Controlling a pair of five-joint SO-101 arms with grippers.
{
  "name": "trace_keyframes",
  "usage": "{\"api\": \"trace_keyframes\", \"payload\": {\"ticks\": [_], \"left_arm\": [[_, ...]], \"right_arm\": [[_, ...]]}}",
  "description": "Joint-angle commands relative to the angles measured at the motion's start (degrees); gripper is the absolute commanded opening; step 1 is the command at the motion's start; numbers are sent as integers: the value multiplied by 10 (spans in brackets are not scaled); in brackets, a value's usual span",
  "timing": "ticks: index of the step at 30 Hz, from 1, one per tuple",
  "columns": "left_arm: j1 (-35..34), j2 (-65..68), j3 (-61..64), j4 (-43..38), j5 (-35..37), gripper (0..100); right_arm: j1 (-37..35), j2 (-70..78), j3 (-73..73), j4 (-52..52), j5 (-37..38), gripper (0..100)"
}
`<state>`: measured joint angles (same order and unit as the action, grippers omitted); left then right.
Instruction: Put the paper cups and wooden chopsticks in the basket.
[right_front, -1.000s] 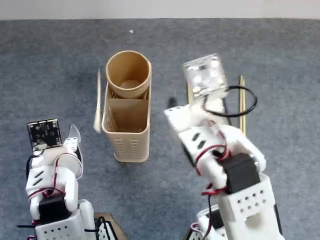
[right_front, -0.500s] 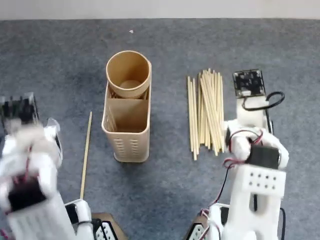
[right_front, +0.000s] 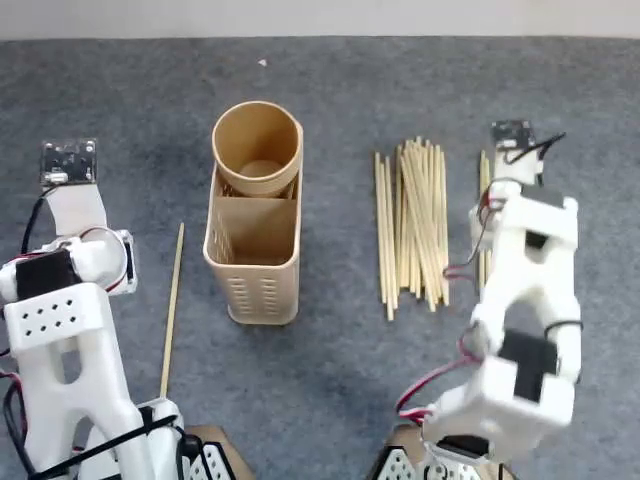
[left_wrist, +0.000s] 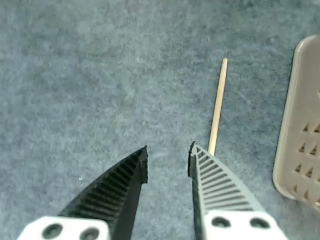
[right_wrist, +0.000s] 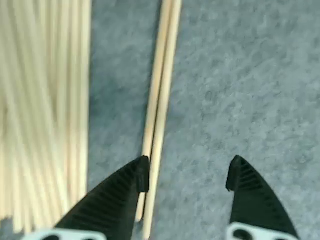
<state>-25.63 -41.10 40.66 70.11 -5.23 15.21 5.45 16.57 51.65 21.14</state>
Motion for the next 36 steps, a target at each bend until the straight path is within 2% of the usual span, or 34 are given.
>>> {"api": "trace_keyframes", "payload": {"ticks": [1, 5, 20, 22, 26, 27, 33, 36], "left_arm": [[10, 2, 29, -64, -4, 162], [10, 2, 58, -99, -4, 162], [10, 0, 58, -101, -4, 162], [10, -1, 58, -100, -4, 162], [7, -1, 58, -100, -4, 161], [7, -1, 58, -100, -4, 161], [9, -1, 59, -100, -4, 159], [10, -1, 60, -100, -2, 159]], "right_arm": [[4, 72, -94, 2, -9, 255], [-6, 116, -116, 4, -14, 255], [-58, 118, -115, 33, -30, 255], [-50, 145, -117, 33, -30, 214], [-23, 231, -142, 27, -26, 22], [-19, 257, -158, 29, -26, 0], [14, 351, -291, 112, -30, 5], [22, 320, -377, 190, -78, 5]]}}
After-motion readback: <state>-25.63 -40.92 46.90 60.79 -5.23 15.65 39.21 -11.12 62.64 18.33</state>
